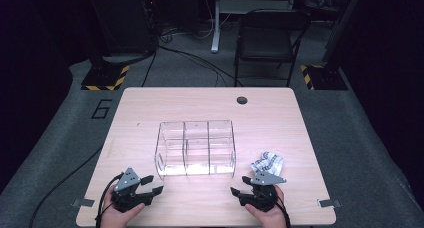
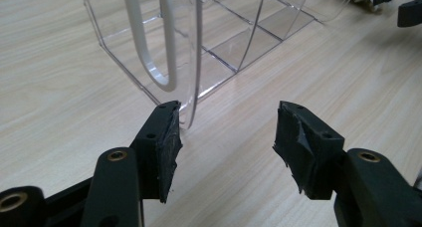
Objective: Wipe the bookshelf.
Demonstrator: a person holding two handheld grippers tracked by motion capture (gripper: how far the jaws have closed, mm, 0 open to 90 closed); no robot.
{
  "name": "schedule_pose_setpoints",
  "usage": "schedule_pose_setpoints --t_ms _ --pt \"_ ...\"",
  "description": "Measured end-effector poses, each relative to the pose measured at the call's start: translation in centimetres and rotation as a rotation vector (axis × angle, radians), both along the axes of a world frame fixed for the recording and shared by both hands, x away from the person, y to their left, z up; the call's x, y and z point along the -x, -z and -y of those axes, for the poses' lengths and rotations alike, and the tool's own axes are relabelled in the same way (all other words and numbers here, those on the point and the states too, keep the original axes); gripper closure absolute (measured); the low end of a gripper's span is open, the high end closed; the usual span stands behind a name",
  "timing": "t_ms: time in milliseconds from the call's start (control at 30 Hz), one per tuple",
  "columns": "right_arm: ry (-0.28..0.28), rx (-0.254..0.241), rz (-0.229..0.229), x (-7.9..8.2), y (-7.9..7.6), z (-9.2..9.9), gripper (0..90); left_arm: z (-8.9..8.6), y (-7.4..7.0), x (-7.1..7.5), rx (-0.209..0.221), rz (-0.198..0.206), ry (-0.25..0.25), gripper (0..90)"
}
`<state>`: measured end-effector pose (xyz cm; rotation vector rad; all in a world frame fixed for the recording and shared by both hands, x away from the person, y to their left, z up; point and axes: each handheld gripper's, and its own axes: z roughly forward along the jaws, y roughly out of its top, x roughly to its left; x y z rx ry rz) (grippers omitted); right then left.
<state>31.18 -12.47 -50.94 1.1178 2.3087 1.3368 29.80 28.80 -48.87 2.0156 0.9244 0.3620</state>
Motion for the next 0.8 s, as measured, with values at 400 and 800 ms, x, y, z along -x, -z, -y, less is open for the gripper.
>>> schedule_pose_setpoints --t_ms 400,800 --pt "0.013 -0.017 -0.004 -0.2 0.0 0.4 38.5 1.0 0.8 0.0 -0.05 -0.021 0.047 44.1" --pt "0.019 -0.038 -0.019 -0.4 0.2 0.6 38.8 1.3 1.0 0.0 -0.063 -0.029 0.059 44.1"
